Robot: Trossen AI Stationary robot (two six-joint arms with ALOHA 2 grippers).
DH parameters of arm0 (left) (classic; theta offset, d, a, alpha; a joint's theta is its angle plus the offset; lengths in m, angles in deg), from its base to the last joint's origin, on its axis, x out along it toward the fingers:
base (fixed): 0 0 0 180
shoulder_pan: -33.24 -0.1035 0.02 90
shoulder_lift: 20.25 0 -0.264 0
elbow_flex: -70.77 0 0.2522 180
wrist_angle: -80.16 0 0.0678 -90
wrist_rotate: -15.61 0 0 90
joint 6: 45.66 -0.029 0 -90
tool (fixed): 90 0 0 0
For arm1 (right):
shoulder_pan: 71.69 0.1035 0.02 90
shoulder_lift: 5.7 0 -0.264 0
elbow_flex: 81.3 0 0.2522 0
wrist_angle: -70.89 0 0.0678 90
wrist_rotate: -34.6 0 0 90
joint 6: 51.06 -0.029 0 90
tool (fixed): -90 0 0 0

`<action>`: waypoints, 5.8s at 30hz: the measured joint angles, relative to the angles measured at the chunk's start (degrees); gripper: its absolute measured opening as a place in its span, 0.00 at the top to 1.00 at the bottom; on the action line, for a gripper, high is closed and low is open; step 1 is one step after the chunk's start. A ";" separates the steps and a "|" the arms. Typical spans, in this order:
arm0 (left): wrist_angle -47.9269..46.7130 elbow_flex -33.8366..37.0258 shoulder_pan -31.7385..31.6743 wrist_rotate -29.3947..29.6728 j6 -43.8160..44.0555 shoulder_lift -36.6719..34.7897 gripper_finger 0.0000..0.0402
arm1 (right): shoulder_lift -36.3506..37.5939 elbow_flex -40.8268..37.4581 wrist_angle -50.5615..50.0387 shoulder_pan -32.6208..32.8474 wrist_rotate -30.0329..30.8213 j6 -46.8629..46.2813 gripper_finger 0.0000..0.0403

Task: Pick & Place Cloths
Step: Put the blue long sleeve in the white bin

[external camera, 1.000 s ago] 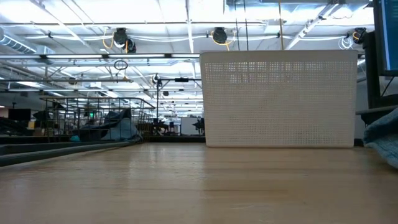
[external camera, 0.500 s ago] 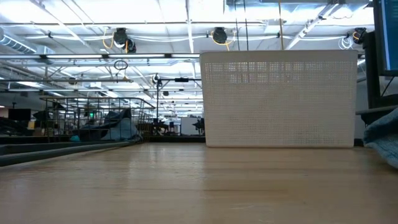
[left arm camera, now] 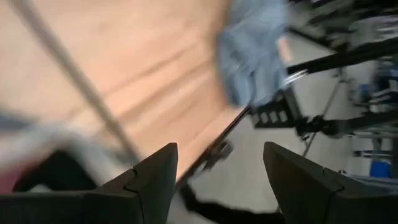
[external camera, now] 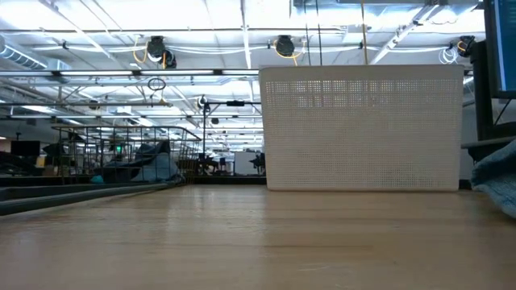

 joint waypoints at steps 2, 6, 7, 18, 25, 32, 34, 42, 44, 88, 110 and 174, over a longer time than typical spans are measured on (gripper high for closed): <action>2.14 0.00 -1.03 3.39 -5.89 -0.33 0.39 | 0.86 0.00 -3.79 1.29 -0.07 -4.20 0.51; 5.09 0.00 -3.40 6.44 -15.00 -0.60 0.39 | 2.10 0.00 -8.11 3.53 -0.16 -11.08 0.51; 5.17 0.00 -3.98 6.46 -16.19 -0.60 0.39 | 2.36 0.00 -8.76 4.11 -0.56 -12.45 0.51; 4.99 -0.01 -7.64 6.27 -20.18 -0.58 0.39 | 2.99 0.00 -21.03 8.23 -21.85 -25.63 0.51; 5.00 0.00 -8.56 6.21 -20.16 -0.58 0.39 | 2.97 0.00 -33.70 8.58 -32.94 -32.61 0.51; 5.00 0.00 -8.60 6.25 -20.12 -0.58 0.39 | 2.97 0.00 -41.96 8.58 -42.22 -33.71 0.51; 5.00 -0.01 -8.58 6.26 -20.11 -0.58 0.39 | 2.97 0.00 -42.83 8.75 -44.35 -33.70 0.51; 4.97 0.00 -8.58 6.30 -20.09 -0.58 0.39 | 2.99 -0.72 -44.07 10.05 -41.64 -33.38 0.51; 4.65 0.00 -8.58 6.30 -20.09 -0.58 0.39 | 2.75 -1.92 -44.22 10.03 -41.53 -33.37 0.51; 4.41 0.00 -11.14 5.80 -20.11 -0.56 0.39 | 0.06 -26.95 -9.67 7.15 -22.02 -50.52 0.93; 8.10 0.00 -11.14 5.84 -18.31 -0.56 0.39 | 19.67 -26.62 37.61 7.23 -2.75 2.08 0.93; 7.45 0.00 -17.85 17.95 -53.12 1.04 0.39 | 22.13 4.72 51.84 2.15 14.93 70.06 0.93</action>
